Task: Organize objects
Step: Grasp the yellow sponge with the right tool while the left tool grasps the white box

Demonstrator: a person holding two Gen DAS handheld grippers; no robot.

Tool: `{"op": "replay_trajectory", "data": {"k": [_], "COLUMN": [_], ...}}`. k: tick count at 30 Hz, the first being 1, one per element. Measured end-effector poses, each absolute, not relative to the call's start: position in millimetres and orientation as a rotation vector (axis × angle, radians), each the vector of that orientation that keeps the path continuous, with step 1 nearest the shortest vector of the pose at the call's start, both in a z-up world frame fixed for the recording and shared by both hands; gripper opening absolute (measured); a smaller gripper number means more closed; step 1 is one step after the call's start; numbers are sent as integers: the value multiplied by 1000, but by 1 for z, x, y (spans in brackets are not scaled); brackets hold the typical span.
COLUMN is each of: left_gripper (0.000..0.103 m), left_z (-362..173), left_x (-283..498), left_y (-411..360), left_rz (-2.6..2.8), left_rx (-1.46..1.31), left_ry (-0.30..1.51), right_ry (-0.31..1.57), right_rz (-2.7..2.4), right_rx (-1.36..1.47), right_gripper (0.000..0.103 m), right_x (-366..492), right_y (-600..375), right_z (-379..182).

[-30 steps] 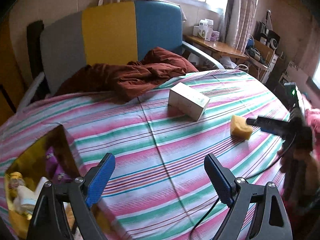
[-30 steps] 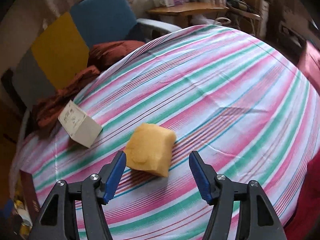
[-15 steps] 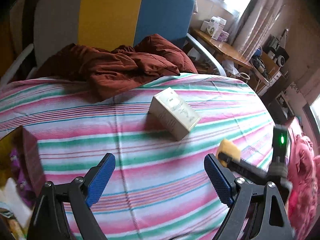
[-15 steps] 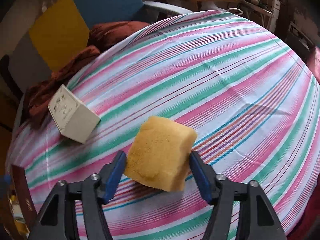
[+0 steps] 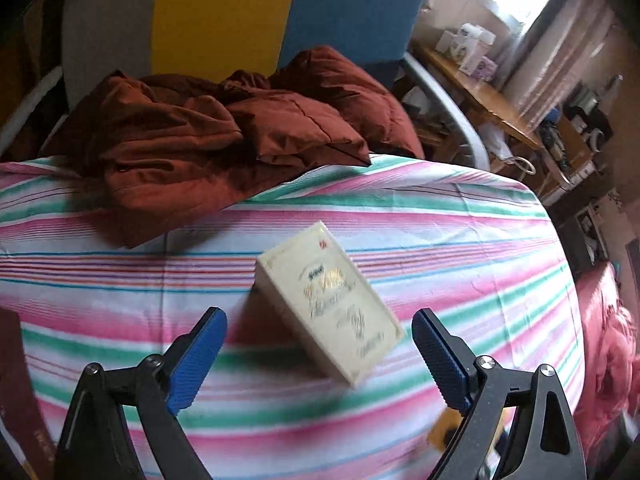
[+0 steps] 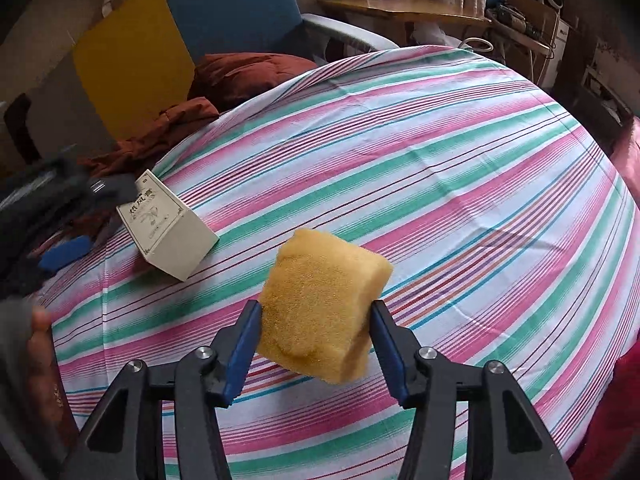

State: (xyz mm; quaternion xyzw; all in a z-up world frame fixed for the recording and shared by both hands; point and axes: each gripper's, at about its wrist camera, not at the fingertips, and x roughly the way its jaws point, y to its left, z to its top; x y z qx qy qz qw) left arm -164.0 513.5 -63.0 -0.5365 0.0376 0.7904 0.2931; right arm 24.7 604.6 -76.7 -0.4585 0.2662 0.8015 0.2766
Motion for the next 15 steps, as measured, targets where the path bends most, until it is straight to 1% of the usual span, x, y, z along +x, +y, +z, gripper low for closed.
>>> {"op": "replay_trajectory", "data": {"k": [4,8,10,12,15], "left_gripper": [95,95,87,66,57], "left_z": [-77,-92,-101,-106,-104], "left_x": [-180,-187,-187,-183,-169], "left_y": [530,546,548,541,528], "left_rz": [2130,2131,2096,2058,2050], "left_rx": [-1486,-1523,-1549,-1544,-1480], "left_ry": [93,154,182,172,198], "right_ry": [714,706,697,694,691], "right_rz": [2160,2165,2164,2165,2178], "right_rx": [-1227,-1223,-1230,-1241,-1245], "right_gripper": [55,55,55,55,55], "right_x": [25,24,23,24,23], "right_y": [603,603,603,602,600], "right_z": [-75,-72,-73,-74,-73]}}
